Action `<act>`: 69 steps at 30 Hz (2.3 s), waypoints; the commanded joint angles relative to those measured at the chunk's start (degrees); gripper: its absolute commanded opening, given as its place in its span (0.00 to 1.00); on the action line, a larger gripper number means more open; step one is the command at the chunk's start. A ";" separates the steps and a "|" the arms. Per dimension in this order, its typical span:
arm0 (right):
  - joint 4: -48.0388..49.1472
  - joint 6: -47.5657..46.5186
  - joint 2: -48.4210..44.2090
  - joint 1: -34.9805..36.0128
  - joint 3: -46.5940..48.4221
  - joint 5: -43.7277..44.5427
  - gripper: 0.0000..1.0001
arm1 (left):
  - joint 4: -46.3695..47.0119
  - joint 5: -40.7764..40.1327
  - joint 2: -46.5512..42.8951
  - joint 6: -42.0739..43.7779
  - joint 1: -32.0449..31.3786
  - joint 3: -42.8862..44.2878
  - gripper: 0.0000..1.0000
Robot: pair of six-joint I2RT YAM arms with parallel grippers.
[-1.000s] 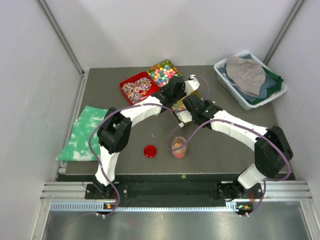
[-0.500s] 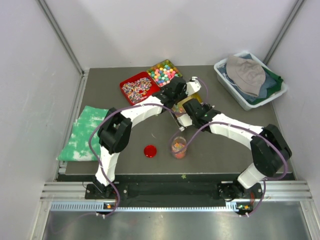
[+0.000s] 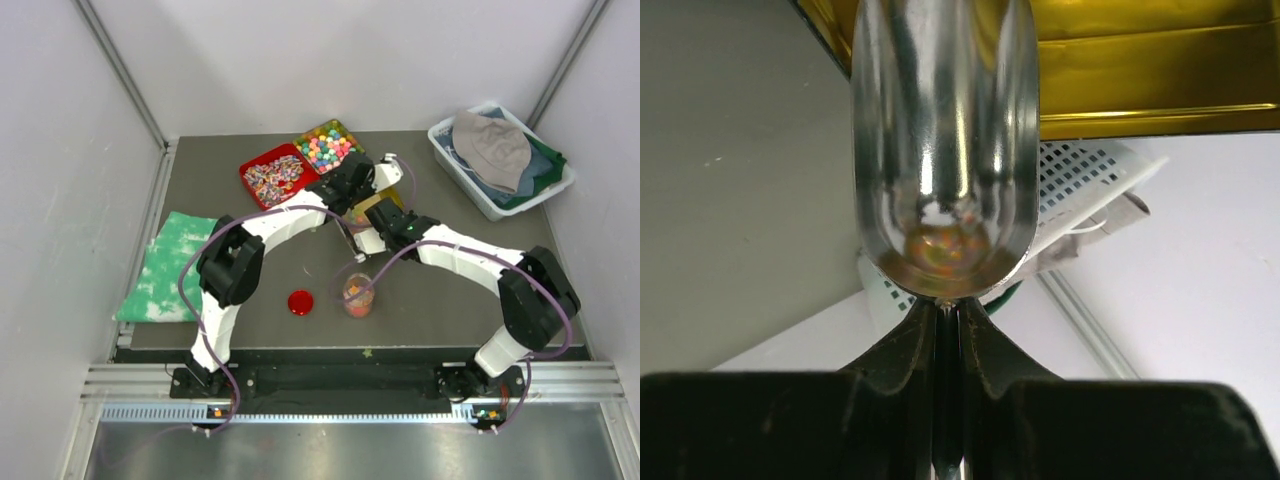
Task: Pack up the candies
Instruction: Scoop the fake candies from the storage box.
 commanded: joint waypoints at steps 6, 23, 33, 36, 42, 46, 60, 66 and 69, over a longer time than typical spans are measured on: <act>-7.11 2.80 1.02 -0.53 4.11 -4.17 0.00 | 4.36 0.59 -0.83 -1.80 -0.49 5.01 0.00; 2.37 6.59 3.48 -0.44 -0.55 -10.59 0.00 | 3.92 1.12 0.66 -2.59 -0.58 5.71 0.00; 5.38 -4.22 0.49 -0.62 -3.45 -15.42 0.00 | 3.66 0.94 1.19 -1.63 -0.58 6.15 0.00; 3.71 -4.49 1.11 -1.32 -1.34 -16.73 0.00 | 3.83 1.29 1.37 -1.19 -0.58 5.89 0.00; 0.63 -3.70 1.20 -2.81 0.77 -20.17 0.00 | 4.01 2.52 2.42 -0.57 -0.49 5.63 0.00; -0.42 -3.78 1.19 -2.99 1.38 -21.75 0.00 | 3.92 2.70 3.56 -0.66 -0.49 6.06 0.00; 0.63 -1.51 4.44 -2.90 1.21 -24.39 0.00 | 1.99 2.00 4.09 -0.74 -0.58 8.26 0.00; -1.12 5.17 6.20 -2.02 2.00 -25.44 0.00 | 1.20 0.68 4.18 -1.10 -0.67 9.49 0.00; -1.56 8.86 7.26 -1.59 2.79 -25.01 0.00 | 0.93 -0.64 4.09 -0.92 -0.76 9.49 0.00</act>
